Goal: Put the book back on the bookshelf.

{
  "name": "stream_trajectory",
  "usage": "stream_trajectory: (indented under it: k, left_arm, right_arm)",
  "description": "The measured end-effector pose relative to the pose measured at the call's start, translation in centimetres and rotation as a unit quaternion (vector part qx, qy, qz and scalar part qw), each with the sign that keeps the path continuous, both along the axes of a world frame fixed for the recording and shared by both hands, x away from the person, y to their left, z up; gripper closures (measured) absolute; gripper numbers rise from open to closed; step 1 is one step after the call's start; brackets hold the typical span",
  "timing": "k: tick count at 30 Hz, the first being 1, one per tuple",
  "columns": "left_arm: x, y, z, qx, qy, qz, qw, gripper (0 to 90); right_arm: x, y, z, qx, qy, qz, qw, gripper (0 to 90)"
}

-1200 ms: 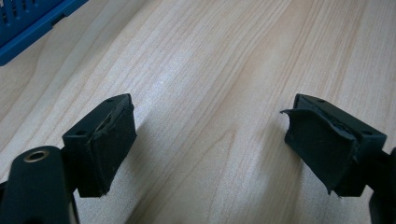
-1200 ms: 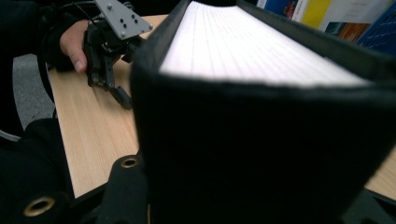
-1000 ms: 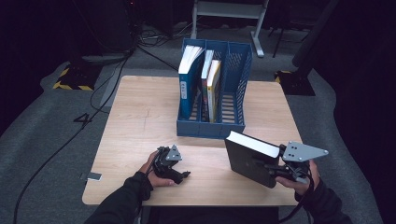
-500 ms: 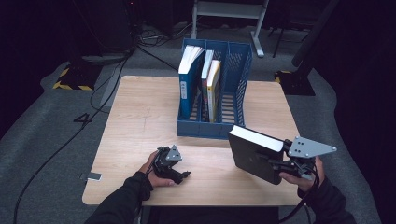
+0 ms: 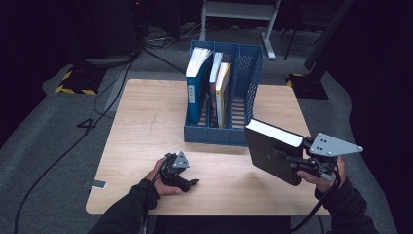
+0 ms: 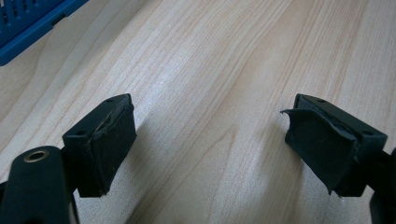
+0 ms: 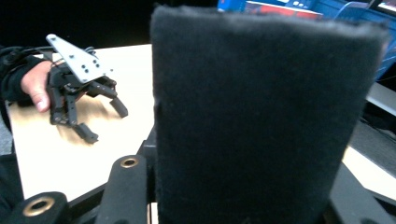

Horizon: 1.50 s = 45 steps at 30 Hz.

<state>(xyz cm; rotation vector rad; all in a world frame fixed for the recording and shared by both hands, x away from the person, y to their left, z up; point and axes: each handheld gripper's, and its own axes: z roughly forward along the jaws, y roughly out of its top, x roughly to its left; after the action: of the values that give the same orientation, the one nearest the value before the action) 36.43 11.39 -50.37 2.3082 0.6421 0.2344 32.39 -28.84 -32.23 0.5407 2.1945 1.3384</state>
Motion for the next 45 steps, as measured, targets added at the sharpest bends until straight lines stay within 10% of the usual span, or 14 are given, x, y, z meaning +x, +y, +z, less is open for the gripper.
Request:
stream_trajectory:
  k: [45]
  left_arm:
    - [0.1, 0.0, 0.0, 0.001, 0.0, -0.003, 1.0, 15.5]
  right_arm:
    - [6.1, 2.2, 4.6, 0.015, -0.028, -0.058, 0.9978, 53.1]
